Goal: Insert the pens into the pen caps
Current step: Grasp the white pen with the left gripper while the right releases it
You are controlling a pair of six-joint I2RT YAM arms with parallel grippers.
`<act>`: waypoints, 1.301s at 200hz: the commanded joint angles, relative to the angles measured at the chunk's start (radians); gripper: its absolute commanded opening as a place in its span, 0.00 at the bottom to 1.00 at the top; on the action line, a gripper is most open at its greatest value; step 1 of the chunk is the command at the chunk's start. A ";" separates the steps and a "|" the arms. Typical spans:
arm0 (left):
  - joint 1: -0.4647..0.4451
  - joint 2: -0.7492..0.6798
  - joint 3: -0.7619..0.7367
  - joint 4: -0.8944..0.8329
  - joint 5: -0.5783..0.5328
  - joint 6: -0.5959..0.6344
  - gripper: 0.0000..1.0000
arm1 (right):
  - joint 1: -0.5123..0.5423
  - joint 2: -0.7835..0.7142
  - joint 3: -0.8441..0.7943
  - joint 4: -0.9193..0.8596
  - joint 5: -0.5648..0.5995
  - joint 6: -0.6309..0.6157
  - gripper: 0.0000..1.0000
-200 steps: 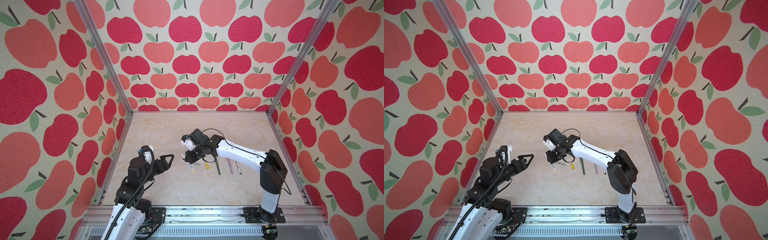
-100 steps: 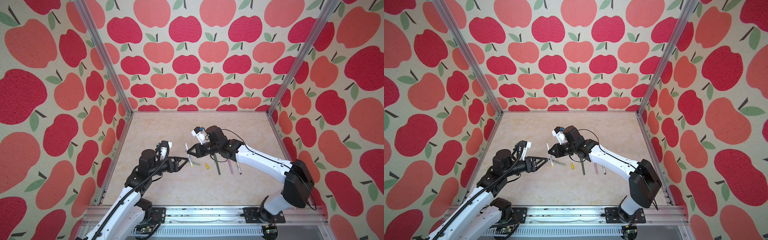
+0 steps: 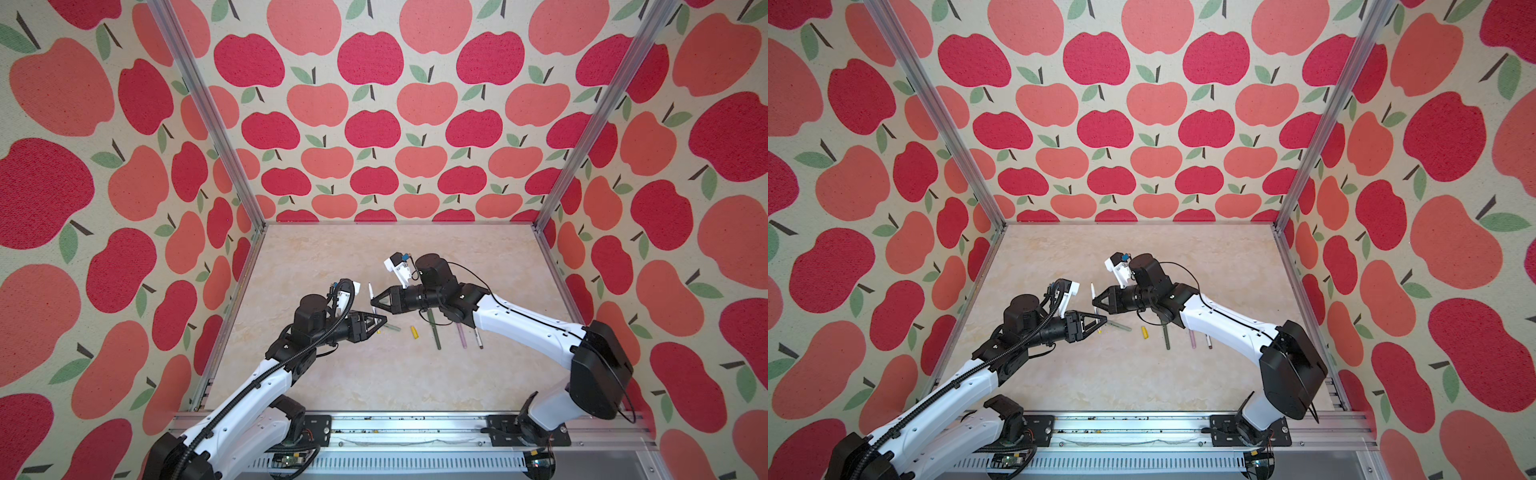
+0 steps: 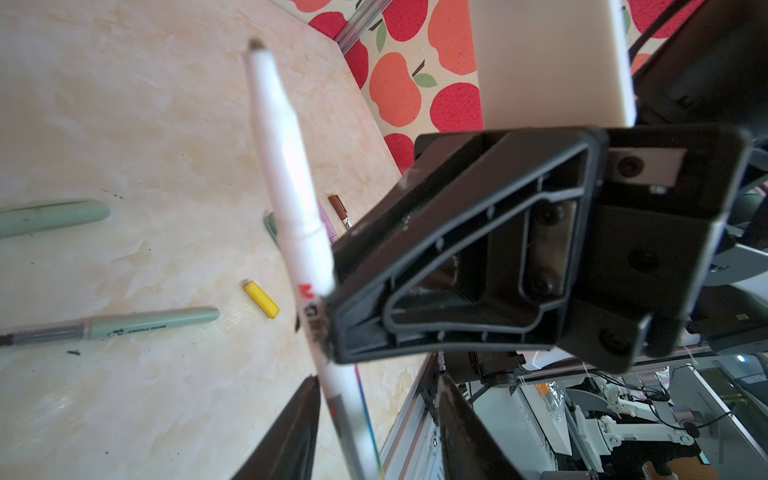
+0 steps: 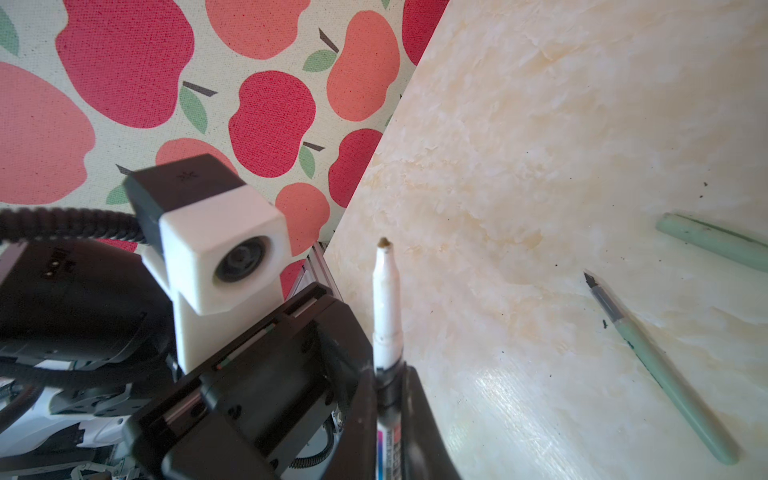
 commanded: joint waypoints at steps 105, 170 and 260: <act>-0.005 -0.007 0.014 -0.001 -0.093 -0.002 0.00 | 0.002 -0.057 -0.014 0.022 0.001 -0.011 0.05; 0.046 -0.092 0.033 -0.160 -0.136 0.053 0.00 | -0.034 -0.131 0.047 -0.314 0.132 -0.133 0.45; 0.095 -0.094 0.040 -0.259 -0.191 0.064 0.00 | 0.053 -0.098 -0.213 -0.258 0.349 0.388 0.78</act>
